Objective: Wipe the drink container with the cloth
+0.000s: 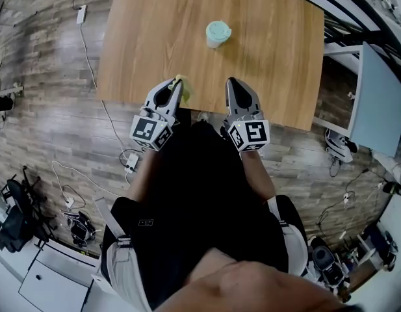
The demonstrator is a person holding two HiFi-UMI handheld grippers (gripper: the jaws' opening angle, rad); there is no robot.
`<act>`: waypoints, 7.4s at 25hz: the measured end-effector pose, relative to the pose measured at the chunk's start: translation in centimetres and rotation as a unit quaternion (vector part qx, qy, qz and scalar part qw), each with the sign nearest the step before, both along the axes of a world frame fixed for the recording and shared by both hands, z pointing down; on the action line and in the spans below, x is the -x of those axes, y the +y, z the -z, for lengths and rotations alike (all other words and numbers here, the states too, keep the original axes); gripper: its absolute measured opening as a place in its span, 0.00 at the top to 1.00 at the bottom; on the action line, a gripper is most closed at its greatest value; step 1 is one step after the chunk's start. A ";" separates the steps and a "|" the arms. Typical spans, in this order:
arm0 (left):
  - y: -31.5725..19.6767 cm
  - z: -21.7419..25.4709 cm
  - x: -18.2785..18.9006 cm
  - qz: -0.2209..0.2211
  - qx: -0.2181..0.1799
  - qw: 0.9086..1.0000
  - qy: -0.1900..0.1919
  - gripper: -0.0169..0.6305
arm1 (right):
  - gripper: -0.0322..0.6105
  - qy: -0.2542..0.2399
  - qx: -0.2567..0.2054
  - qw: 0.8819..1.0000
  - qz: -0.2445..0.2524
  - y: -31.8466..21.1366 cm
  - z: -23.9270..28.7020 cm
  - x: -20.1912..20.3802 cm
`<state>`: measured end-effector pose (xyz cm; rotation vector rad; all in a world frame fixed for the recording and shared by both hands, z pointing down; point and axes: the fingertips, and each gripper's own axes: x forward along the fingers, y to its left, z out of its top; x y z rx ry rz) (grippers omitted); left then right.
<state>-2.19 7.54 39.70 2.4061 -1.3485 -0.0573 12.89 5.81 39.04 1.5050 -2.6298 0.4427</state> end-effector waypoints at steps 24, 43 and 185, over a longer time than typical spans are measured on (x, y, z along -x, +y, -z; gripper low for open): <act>-18.0 -6.2 0.7 -0.165 0.077 0.982 0.045 0.91 | 0.90 0.144 0.117 0.982 -0.025 -13.9 -7.9 1.1; -23.2 -14.1 -5.6 -0.289 0.194 0.936 0.053 0.91 | 0.90 0.238 0.262 0.926 0.129 -16.5 -15.4 1.5; -17.5 -22.7 -8.3 0.092 0.261 0.900 0.338 0.91 | 0.90 0.263 0.289 0.867 0.309 -18.3 -16.5 2.7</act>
